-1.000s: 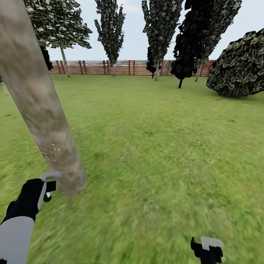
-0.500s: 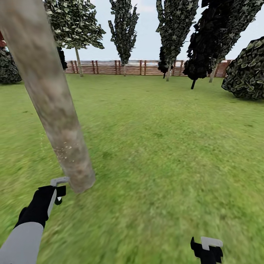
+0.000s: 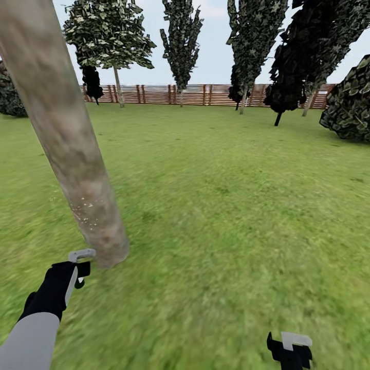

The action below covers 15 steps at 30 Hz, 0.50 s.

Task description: In the garden, pick up the pesticide atomizer on the floor and spray pesticide onto both trees until each tree trunk is fully covered.

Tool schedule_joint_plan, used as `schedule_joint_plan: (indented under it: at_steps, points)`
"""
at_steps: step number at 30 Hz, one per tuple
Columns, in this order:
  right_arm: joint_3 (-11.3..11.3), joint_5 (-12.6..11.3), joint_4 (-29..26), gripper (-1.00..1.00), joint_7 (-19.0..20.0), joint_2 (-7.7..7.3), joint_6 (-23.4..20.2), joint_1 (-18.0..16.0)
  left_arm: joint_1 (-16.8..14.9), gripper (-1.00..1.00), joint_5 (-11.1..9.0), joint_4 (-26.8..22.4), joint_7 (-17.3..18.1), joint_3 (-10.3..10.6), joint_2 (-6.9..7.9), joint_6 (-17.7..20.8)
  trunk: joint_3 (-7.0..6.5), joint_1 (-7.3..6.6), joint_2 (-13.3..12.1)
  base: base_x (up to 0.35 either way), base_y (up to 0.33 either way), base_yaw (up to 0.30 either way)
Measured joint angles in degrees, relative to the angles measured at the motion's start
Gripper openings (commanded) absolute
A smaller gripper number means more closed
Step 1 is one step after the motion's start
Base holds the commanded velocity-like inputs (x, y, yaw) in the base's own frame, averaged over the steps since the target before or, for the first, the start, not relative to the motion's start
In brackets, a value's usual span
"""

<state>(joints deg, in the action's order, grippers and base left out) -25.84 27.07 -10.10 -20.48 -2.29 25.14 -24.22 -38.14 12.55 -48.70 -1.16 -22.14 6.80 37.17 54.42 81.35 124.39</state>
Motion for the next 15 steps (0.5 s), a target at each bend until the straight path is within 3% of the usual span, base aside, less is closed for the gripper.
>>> schedule_joint_plan:
  at_steps: [5, 8, 15]
  points:
    - [0.0, 0.0, 0.02, 1.0, 0.0, 0.0, 0.0, 0.01, 0.0, -1.0, -0.27, 0.0, 0.01, 0.3, -0.15, 0.0, 0.0, 0.0, 0.0, 0.229, -0.176, 0.247]
    - [0.0, 0.0, 0.0, 1.0, 0.04, 0.0, 0.0, 0.0, 0.0, -1.0, -0.3, 0.02, 0.17, 0.51, -0.95, -0.04, 0.0, 0.0, 0.0, 0.023, -0.269, 0.039]
    - [0.0, 0.0, 0.0, 1.0, 0.09, 0.0, 0.0, 0.01, 0.0, -1.0, -0.25, 0.02, 0.14, 0.52, -1.09, -0.01, 0.0, 0.0, 0.0, 0.029, -0.276, 0.003]
